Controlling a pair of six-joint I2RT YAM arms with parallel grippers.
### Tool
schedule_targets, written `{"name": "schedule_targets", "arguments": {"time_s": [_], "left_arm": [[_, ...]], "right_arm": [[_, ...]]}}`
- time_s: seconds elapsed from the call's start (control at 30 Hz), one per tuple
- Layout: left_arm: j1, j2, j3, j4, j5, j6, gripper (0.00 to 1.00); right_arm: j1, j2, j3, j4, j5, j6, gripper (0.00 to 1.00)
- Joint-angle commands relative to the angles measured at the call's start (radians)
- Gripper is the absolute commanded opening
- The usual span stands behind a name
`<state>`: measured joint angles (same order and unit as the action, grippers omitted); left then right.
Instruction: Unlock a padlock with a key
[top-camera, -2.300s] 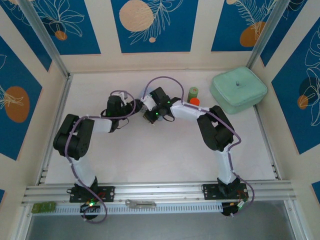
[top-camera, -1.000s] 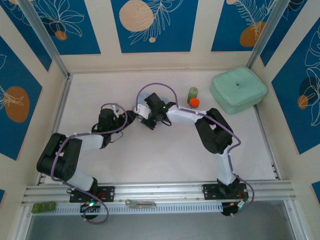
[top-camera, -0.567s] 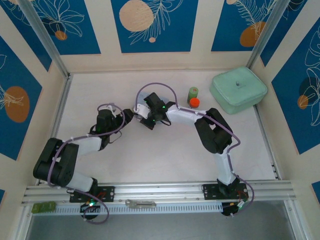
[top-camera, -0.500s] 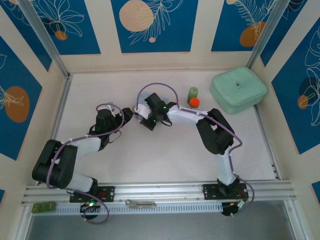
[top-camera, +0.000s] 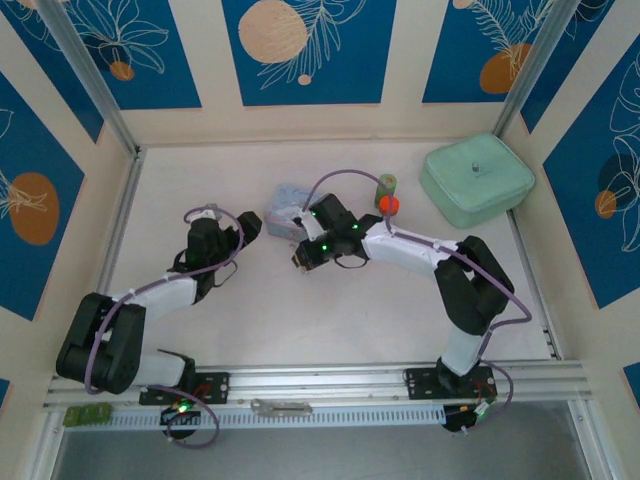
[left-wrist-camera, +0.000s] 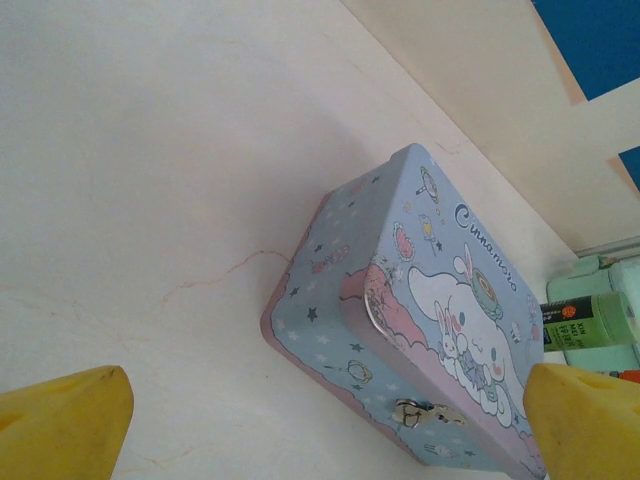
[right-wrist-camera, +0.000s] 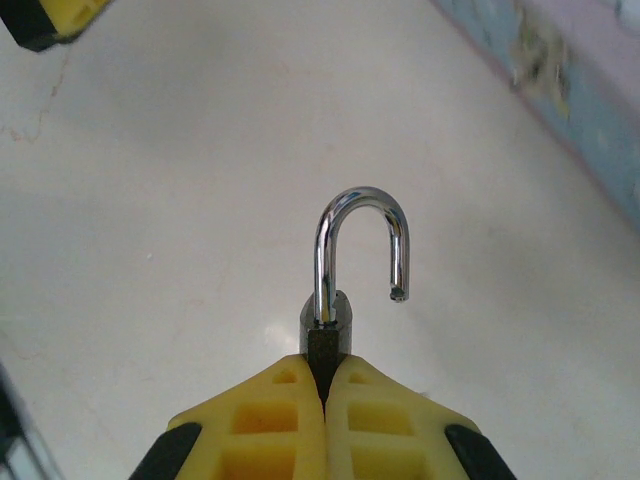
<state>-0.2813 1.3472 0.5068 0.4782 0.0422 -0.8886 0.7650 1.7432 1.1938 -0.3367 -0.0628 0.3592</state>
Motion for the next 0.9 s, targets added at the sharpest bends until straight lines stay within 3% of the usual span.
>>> {"name": "schedule_targets", "arguments": {"time_s": [0.0, 0.3, 0.77, 0.87], "left_arm": [[0.012, 0.002, 0.024, 0.008, 0.001, 0.004, 1.00], [0.012, -0.010, 0.017, 0.020, 0.004, -0.013, 1.00], [0.012, -0.058, -0.018, -0.006, -0.025, 0.004, 0.99], [0.013, -0.059, -0.016, -0.006, -0.025, 0.005, 0.99]], "right_arm": [[0.049, -0.042, -0.031, -0.053, 0.023, 0.196, 0.00], [0.105, -0.026, -0.140, 0.028, 0.018, 0.349, 0.00], [0.055, 0.045, -0.144, 0.049, 0.046, 0.381, 0.00], [0.053, 0.047, -0.145, 0.047, 0.057, 0.377, 0.07]]}}
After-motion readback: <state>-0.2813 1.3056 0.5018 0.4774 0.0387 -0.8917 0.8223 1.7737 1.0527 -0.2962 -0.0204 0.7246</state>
